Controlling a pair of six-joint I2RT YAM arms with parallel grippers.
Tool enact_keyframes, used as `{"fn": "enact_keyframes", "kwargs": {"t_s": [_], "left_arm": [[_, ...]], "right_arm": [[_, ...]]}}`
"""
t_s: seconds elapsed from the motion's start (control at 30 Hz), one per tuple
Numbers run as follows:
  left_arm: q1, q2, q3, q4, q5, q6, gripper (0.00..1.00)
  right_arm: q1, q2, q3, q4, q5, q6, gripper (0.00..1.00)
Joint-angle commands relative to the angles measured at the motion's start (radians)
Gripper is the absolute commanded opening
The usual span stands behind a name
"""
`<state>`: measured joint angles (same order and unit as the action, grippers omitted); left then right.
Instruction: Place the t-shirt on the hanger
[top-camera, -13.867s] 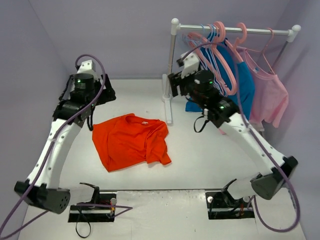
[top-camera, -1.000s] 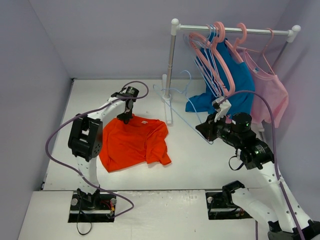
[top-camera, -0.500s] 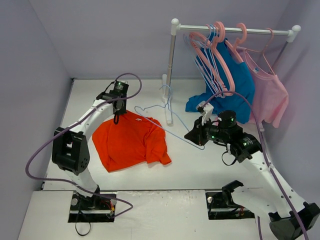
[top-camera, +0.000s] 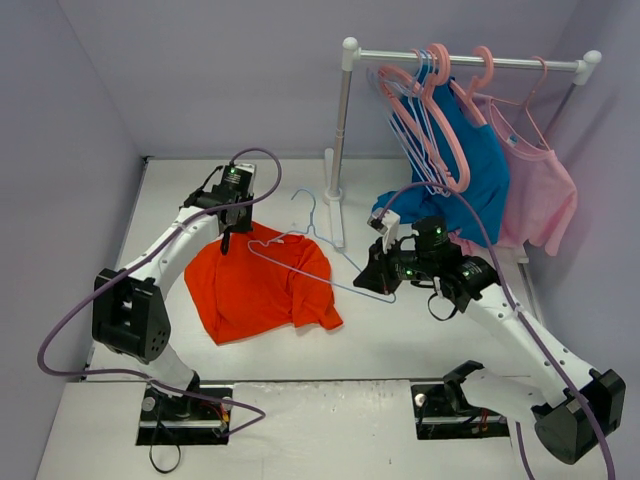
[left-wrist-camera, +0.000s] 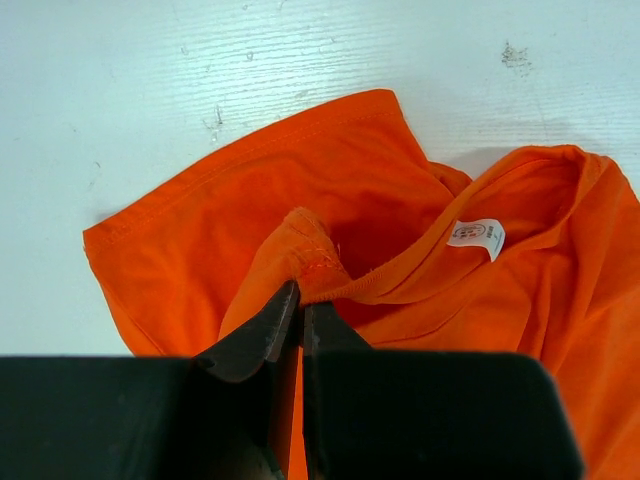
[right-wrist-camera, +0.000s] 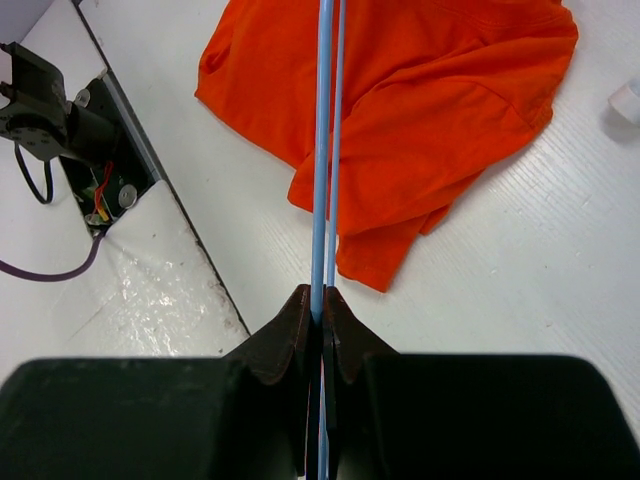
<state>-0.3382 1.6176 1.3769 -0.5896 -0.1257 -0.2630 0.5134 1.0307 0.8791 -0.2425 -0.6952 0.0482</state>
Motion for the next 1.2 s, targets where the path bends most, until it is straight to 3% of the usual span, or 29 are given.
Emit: {"fn": "enact_keyframes", "kwargs": {"t_s": [0.0,0.23,0.6,1.17], "left_arm": [[0.004,-0.056,0.008,0.023,0.018,-0.002,0.00],[0.007,-0.041,0.003,0.008,-0.052,0.017,0.00],[0.007,-0.059,0.019,0.007,-0.019,0.031,0.00],[-0.021,-0.148,0.108,-0.055,0.061,0.035,0.00]], "right_arm": [[0.010,0.006,0.049,0.097,-0.010,-0.020,0.00],[0.010,0.002,0.089,0.103,0.006,-0.021,0.00],[0.028,0.024,0.077,0.118,0.021,-0.020,0.00],[0.054,0.104,0.066,0.325,0.031,0.024,0.00]]}}
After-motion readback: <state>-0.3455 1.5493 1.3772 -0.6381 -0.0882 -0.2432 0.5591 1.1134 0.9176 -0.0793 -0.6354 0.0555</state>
